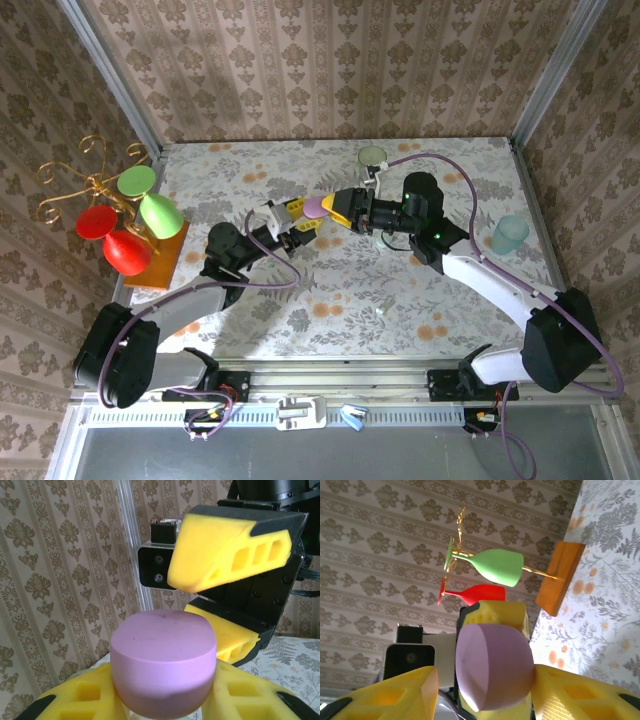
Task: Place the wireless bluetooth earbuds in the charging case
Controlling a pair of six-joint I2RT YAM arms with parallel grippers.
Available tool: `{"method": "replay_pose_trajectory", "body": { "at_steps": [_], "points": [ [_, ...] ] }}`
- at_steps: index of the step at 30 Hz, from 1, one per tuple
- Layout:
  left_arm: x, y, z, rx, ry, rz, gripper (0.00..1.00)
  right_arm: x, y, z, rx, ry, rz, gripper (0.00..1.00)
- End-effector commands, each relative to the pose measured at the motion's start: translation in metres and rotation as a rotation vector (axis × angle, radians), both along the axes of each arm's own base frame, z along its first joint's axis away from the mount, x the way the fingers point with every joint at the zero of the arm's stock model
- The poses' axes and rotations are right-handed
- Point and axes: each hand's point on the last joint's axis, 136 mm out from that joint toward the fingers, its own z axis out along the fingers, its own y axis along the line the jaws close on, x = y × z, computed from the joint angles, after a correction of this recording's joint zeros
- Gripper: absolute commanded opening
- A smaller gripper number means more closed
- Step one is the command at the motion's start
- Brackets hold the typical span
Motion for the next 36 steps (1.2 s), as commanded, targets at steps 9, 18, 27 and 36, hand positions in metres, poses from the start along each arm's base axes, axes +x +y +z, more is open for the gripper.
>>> {"method": "replay_pose_trajectory", "body": {
  "at_steps": [9,18,27,36],
  "points": [
    [-0.006,-0.004,0.016,-0.04,-0.023,-0.042,0.25,0.001,0.01,0.005,0.073,0.007,0.057,0.33],
    [-0.005,-0.002,0.009,-0.022,-0.018,-0.028,0.46,0.012,0.0,-0.004,0.056,0.011,0.002,0.18],
    [0.001,0.008,-0.044,0.173,0.047,0.066,0.98,0.051,-0.072,-0.088,-0.23,0.093,-0.296,0.18],
    [-0.008,0.011,-0.091,0.388,0.124,0.061,1.0,0.068,-0.185,-0.194,-0.577,0.255,-0.634,0.17]
  ]
}}
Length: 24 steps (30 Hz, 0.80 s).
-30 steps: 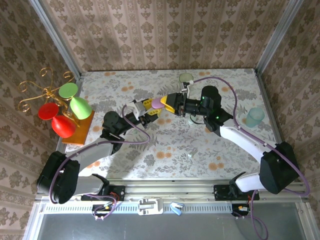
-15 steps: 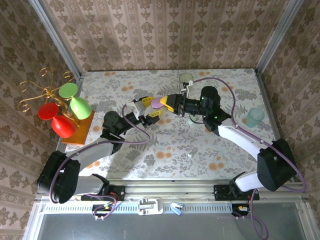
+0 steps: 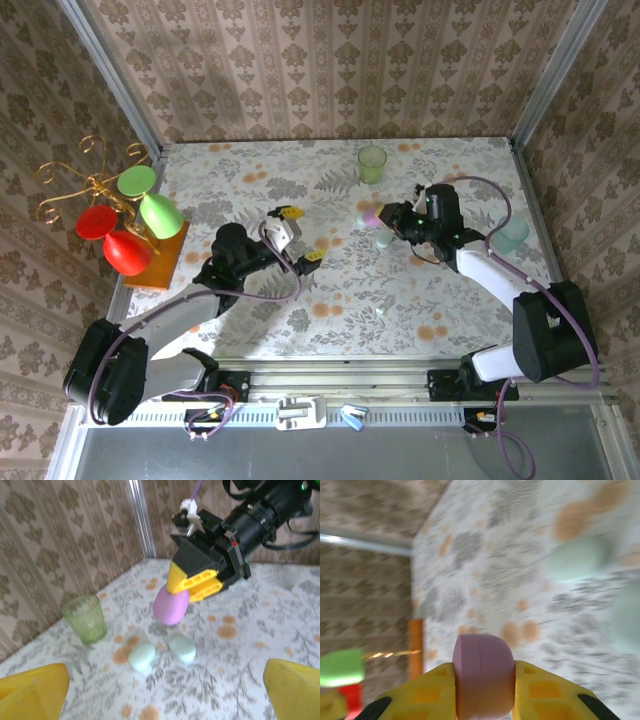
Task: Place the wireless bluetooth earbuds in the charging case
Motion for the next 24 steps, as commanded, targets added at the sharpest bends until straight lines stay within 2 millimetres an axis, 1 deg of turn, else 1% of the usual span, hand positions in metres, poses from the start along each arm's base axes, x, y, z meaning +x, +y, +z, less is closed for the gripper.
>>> {"method": "replay_pose_trajectory", "body": {
  "at_steps": [1,2,3,6,12,17,19,22,24],
  "points": [
    [-0.005,0.001,-0.017,0.101,0.011,-0.011,1.0,-0.005,-0.049,-0.037,-0.169,0.056,-0.129,0.17],
    [-0.005,0.001,-0.019,0.103,0.013,-0.014,1.0,-0.006,-0.06,-0.044,-0.195,0.068,-0.155,0.16],
    [-0.004,0.001,-0.02,0.106,0.014,-0.013,1.0,-0.009,-0.069,-0.063,-0.227,0.115,-0.17,0.16],
    [-0.003,-0.001,-0.021,0.104,0.015,-0.017,1.0,-0.015,-0.085,-0.085,-0.255,0.17,-0.196,0.16],
    [0.002,0.0,-0.018,0.087,0.006,0.011,1.0,-0.021,-0.099,-0.111,-0.294,0.223,-0.221,0.16],
    [0.006,0.002,-0.016,0.081,0.007,0.038,1.0,-0.024,-0.109,-0.126,-0.316,0.259,-0.241,0.18],
    [0.009,0.004,-0.015,0.077,0.008,0.056,1.0,-0.026,-0.114,-0.13,-0.333,0.273,-0.254,0.24],
    [0.013,0.007,-0.015,0.066,0.02,0.079,1.0,-0.029,-0.121,-0.125,-0.373,0.268,-0.272,0.45],
    [0.018,0.01,-0.015,0.057,0.031,0.102,1.0,-0.031,-0.126,-0.115,-0.408,0.252,-0.283,0.56]
  ]
}}
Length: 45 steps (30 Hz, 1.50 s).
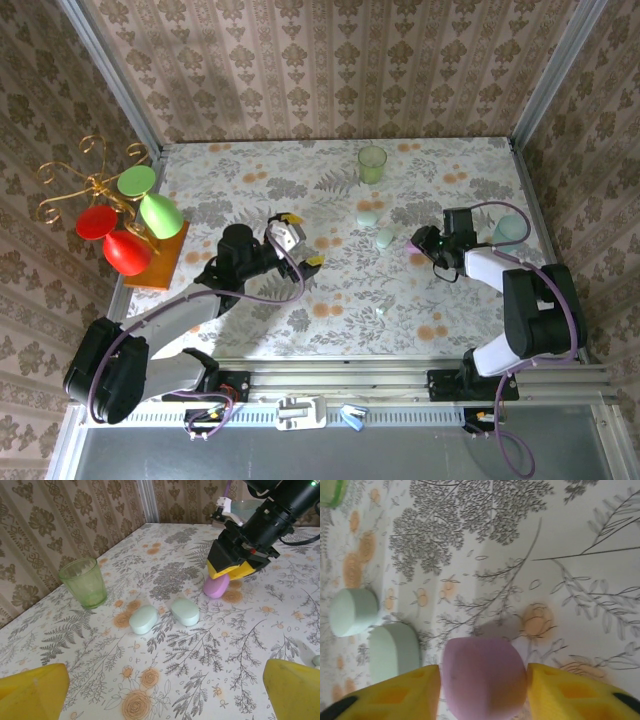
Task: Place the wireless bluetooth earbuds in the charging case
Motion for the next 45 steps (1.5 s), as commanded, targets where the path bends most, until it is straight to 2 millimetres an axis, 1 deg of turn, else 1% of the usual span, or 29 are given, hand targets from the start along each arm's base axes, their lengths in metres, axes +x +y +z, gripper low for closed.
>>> {"method": "replay_pose_trajectory", "body": {
  "at_steps": [1,3,4,5,7,10,13,16,18,21,27,31,37,40,45],
  "points": [
    [0.013,0.005,0.011,-0.041,-0.008,0.055,1.0,-0.014,-0.02,0.002,-0.113,0.032,-0.036,0.61],
    [0.019,0.009,0.009,-0.052,0.007,0.086,1.0,-0.018,-0.024,0.011,-0.163,0.03,-0.035,0.69],
    [0.021,0.011,0.01,-0.059,0.008,0.098,1.0,-0.02,-0.024,0.015,-0.189,0.032,-0.031,0.71],
    [0.023,0.013,0.01,-0.065,0.011,0.109,1.0,-0.019,-0.024,0.026,-0.223,0.013,-0.027,0.73],
    [0.027,0.018,0.008,-0.074,0.017,0.135,1.0,-0.021,-0.02,0.036,-0.283,0.008,-0.007,0.75],
    [0.031,0.023,0.006,-0.075,0.022,0.165,1.0,-0.02,-0.007,0.048,-0.357,0.01,0.037,0.76],
    [0.031,0.026,0.005,-0.075,0.021,0.179,1.0,-0.013,0.016,0.056,-0.41,0.007,0.099,0.77],
    [0.031,0.027,0.004,-0.075,0.022,0.184,1.0,-0.003,0.042,0.05,-0.424,0.032,0.145,0.78],
    [0.031,0.027,0.004,-0.076,0.02,0.183,1.0,0.003,0.058,0.043,-0.427,0.051,0.173,0.78],
    [0.03,0.028,0.003,-0.077,0.02,0.183,1.0,0.013,0.076,0.033,-0.42,0.082,0.194,0.75],
    [0.027,0.027,-0.002,-0.081,0.031,0.181,1.0,0.032,0.09,0.008,-0.417,0.18,0.177,0.68],
    [0.026,0.026,-0.004,-0.079,0.033,0.178,1.0,0.041,0.092,-0.001,-0.428,0.208,0.169,0.65],
    [0.025,0.025,-0.003,-0.08,0.031,0.176,1.0,0.048,0.084,-0.012,-0.443,0.244,0.138,0.61],
    [0.025,0.025,-0.005,-0.083,0.034,0.174,1.0,0.052,0.08,-0.014,-0.448,0.246,0.131,0.59],
    [0.024,0.022,-0.005,-0.089,0.034,0.165,1.0,0.058,0.075,-0.017,-0.431,0.255,0.126,0.58]
  ]
}}
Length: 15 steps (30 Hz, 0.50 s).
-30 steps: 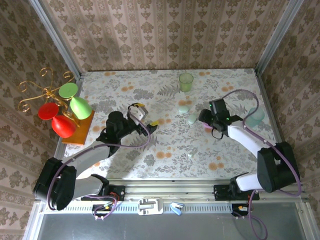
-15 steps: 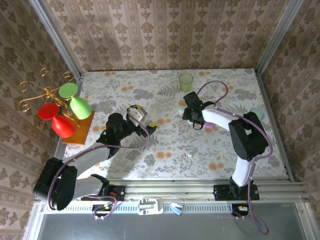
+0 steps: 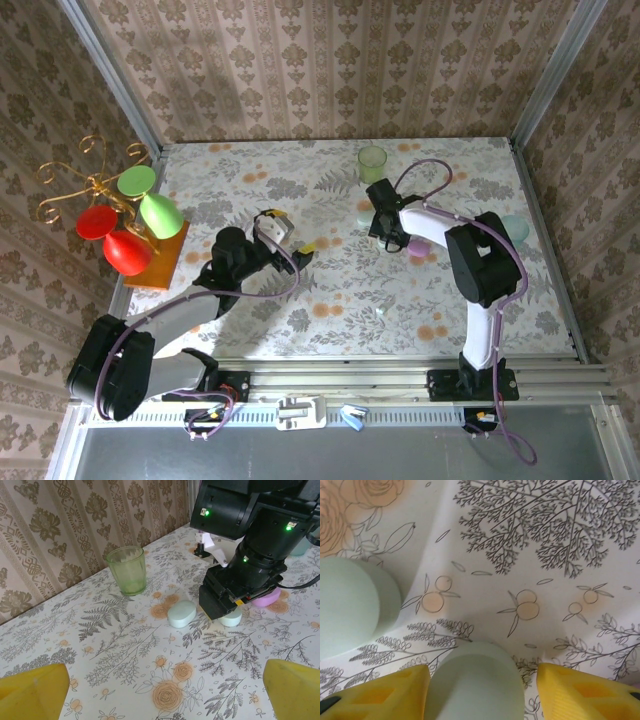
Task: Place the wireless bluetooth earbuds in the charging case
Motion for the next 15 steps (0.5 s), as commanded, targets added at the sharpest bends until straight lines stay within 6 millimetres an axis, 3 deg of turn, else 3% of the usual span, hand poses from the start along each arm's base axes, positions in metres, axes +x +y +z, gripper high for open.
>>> {"method": "replay_pose_trajectory", "body": {
  "at_steps": [1,11,15],
  "points": [
    [-0.0021,-0.0034,-0.0003,-0.021,0.002,-0.008,1.0,0.0058,-0.0082,0.0008,-0.019,0.007,-0.036,0.58],
    [-0.0016,-0.01,-0.0033,-0.024,0.008,-0.022,1.0,0.0098,-0.0063,-0.006,0.021,0.026,-0.035,0.42],
    [-0.0012,-0.0134,-0.004,-0.028,0.005,-0.026,1.0,0.0096,-0.0074,-0.0038,0.027,0.021,-0.041,0.43]
  ]
}}
